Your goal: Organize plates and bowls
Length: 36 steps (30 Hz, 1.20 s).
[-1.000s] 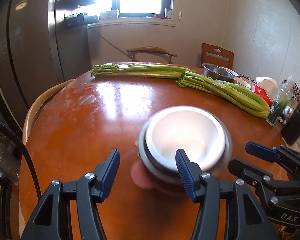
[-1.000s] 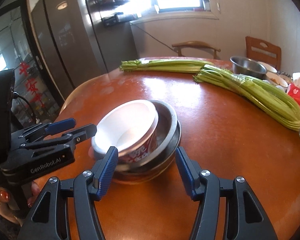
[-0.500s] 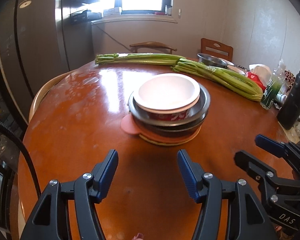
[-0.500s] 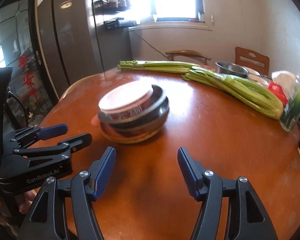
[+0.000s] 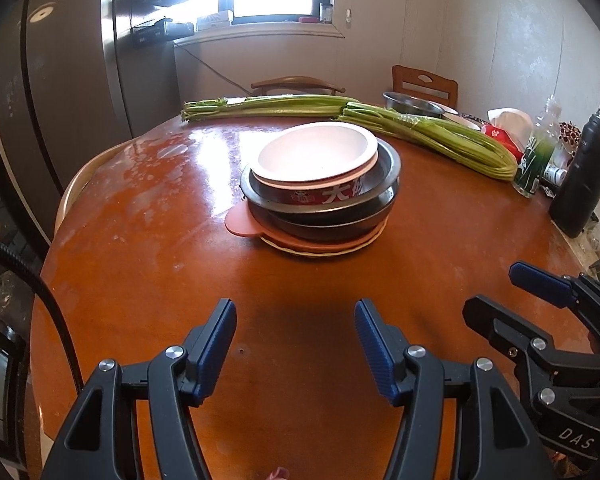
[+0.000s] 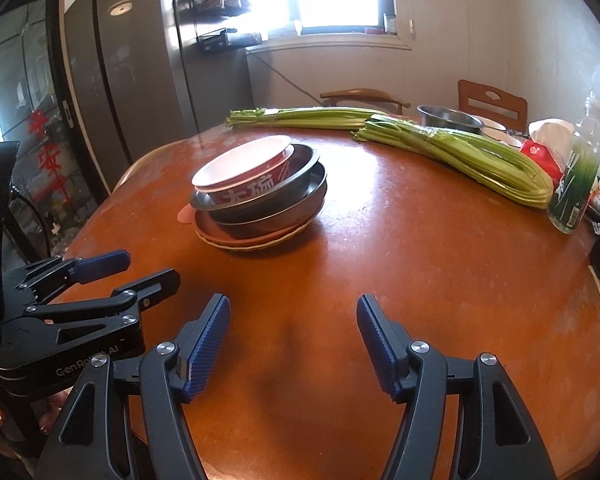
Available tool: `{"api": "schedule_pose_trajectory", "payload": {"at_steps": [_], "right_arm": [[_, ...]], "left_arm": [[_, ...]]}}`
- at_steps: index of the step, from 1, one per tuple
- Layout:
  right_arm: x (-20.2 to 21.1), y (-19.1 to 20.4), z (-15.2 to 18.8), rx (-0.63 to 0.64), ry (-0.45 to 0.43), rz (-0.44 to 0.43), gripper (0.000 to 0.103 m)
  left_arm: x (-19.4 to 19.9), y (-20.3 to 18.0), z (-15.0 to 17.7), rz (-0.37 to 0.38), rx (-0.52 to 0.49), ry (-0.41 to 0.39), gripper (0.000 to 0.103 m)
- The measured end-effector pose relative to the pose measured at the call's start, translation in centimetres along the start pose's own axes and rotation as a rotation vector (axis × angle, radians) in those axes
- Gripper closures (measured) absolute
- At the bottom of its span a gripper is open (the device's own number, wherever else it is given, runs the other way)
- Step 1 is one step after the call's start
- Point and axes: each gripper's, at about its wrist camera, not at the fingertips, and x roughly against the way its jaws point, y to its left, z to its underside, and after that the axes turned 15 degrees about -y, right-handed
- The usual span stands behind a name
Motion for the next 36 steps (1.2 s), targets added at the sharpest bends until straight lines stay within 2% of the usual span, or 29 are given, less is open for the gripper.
{"api": "schedule_pose_trajectory", "payload": {"at_steps": [36], "right_arm": [[-0.40, 0.26, 0.23, 0.005, 0.025, -0.010, 0.034]], "left_arm": [[-0.46, 0.08, 0.17, -0.003, 0.003, 0.021, 0.042]]}}
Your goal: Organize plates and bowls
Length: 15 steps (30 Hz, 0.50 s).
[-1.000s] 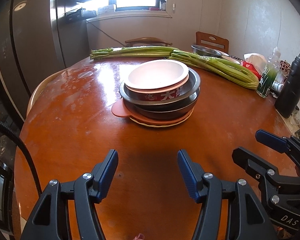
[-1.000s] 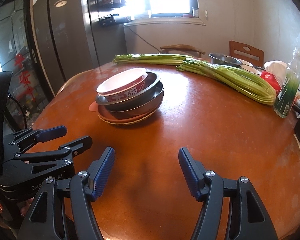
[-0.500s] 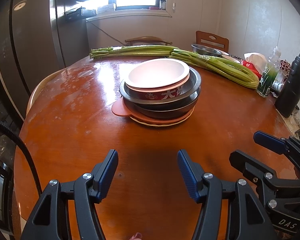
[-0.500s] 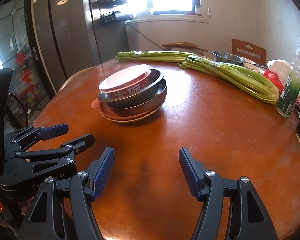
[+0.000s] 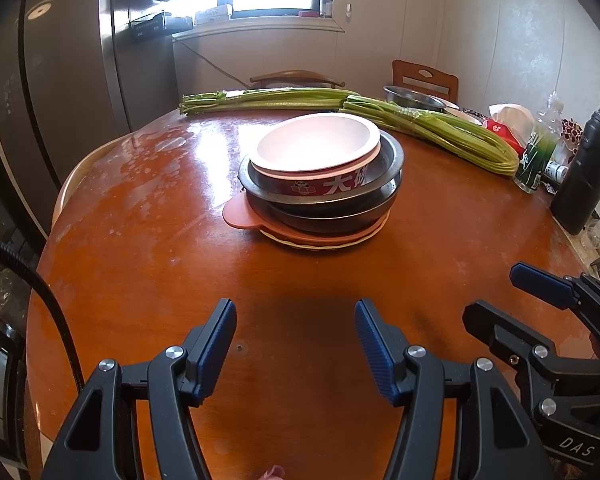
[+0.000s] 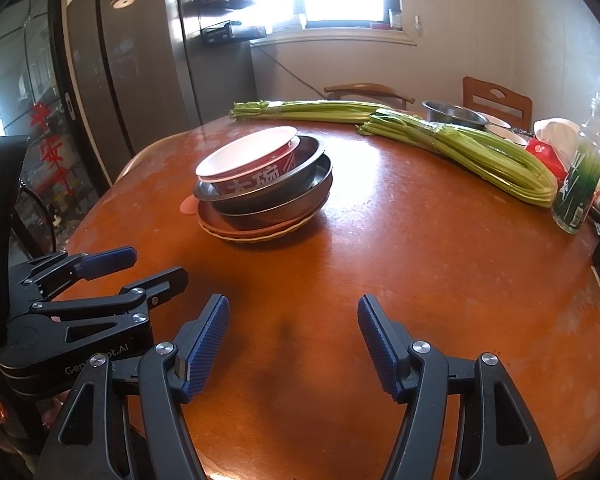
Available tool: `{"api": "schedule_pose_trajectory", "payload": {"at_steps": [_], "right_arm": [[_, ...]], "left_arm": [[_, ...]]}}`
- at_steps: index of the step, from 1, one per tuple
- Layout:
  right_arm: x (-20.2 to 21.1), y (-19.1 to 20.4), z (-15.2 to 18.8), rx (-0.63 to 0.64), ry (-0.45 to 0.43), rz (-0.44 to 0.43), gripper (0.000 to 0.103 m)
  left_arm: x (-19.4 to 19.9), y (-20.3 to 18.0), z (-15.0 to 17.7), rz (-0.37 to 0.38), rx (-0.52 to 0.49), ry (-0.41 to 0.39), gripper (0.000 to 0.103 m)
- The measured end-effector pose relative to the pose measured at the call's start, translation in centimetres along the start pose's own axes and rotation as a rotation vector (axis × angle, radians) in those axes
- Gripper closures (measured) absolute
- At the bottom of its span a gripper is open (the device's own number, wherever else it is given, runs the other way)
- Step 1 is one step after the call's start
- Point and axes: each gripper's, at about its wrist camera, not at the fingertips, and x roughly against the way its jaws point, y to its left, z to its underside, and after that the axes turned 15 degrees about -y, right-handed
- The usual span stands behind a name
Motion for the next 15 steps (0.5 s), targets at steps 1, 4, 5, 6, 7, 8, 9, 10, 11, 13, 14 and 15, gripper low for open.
{"api": "schedule_pose_trajectory", "payload": {"at_steps": [1, 4, 5, 6, 7, 8, 9, 10, 11, 13, 14, 15], "right_arm": [[0.00, -0.03, 0.01, -0.001, 0.002, -0.001, 0.034], [-0.02, -0.10, 0.10, -0.001, 0.004, 0.001, 0.034], [0.01, -0.14, 0.15, -0.001, 0.003, 0.003, 0.034], [0.01, -0.18, 0.16, -0.001, 0.004, 0.001, 0.034], [0.01, -0.21, 0.17, -0.001, 0.005, 0.001, 0.034], [0.03, -0.26, 0.15, -0.002, 0.004, 0.001, 0.034], [0.03, -0.27, 0.15, -0.002, 0.004, 0.000, 0.034], [0.06, -0.29, 0.15, 0.000, 0.003, -0.001, 0.034], [0.10, -0.32, 0.16, -0.001, 0.003, -0.001, 0.034], [0.16, -0.34, 0.16, 0.001, 0.002, 0.002, 0.034], [0.17, -0.39, 0.14, 0.002, 0.002, 0.003, 0.034], [0.20, -0.46, 0.11, 0.001, 0.001, 0.006, 0.034]], "left_arm": [[0.02, -0.02, 0.00, -0.002, -0.001, -0.001, 0.042], [0.07, 0.01, 0.07, -0.002, -0.001, -0.001, 0.042], [0.07, 0.03, 0.08, -0.002, -0.002, -0.002, 0.042], [0.03, 0.03, 0.08, -0.002, -0.004, -0.001, 0.042], [-0.02, 0.07, 0.11, -0.003, -0.003, 0.000, 0.042], [-0.03, 0.11, 0.11, -0.003, -0.003, -0.001, 0.042], [-0.03, 0.12, 0.12, -0.002, -0.004, -0.001, 0.042], [-0.02, 0.11, 0.12, -0.005, -0.002, 0.000, 0.042], [-0.02, 0.09, 0.10, -0.004, -0.002, 0.000, 0.042], [-0.04, 0.14, 0.09, -0.005, -0.002, 0.002, 0.042], [-0.04, 0.17, 0.09, -0.006, -0.003, 0.002, 0.042], [-0.06, 0.25, 0.07, -0.006, -0.002, 0.002, 0.042]]}}
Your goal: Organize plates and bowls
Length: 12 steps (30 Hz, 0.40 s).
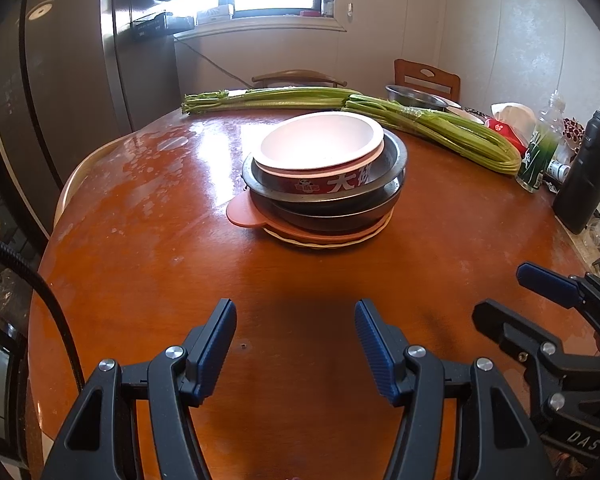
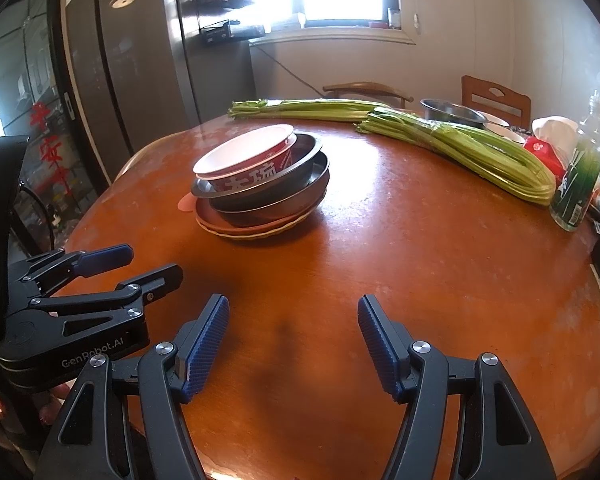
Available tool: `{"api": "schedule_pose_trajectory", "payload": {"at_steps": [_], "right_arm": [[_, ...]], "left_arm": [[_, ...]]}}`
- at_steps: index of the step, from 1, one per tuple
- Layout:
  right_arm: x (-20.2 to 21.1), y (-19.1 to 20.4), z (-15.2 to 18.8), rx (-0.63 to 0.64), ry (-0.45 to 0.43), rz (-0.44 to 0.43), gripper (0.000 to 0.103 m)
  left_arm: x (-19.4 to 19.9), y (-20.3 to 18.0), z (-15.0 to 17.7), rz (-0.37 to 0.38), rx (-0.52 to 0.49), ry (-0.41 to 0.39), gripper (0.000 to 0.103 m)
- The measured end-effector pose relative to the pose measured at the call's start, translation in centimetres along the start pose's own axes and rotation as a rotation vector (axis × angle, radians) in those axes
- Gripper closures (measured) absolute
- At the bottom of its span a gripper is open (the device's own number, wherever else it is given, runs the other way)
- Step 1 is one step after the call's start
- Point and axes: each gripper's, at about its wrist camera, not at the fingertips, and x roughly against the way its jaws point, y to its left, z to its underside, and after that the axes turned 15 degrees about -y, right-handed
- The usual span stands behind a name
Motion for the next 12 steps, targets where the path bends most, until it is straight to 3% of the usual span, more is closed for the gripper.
{"api": "schedule_pose_trajectory", "payload": {"at_steps": [8, 12], "right_arm": [[0.6, -1.2, -0.5, -0.015, -0.005, 0.024, 0.034], [1.6, -4.0, -2.0, -0.025, -0.034, 0.075, 0.034]], "left_arm": [[-0.3, 0.7, -0.3, -0.010, 0.001, 0.003, 0.042], [-0.4, 2.0, -1.4, -0.014, -0.019, 0.003, 0.042]]}}
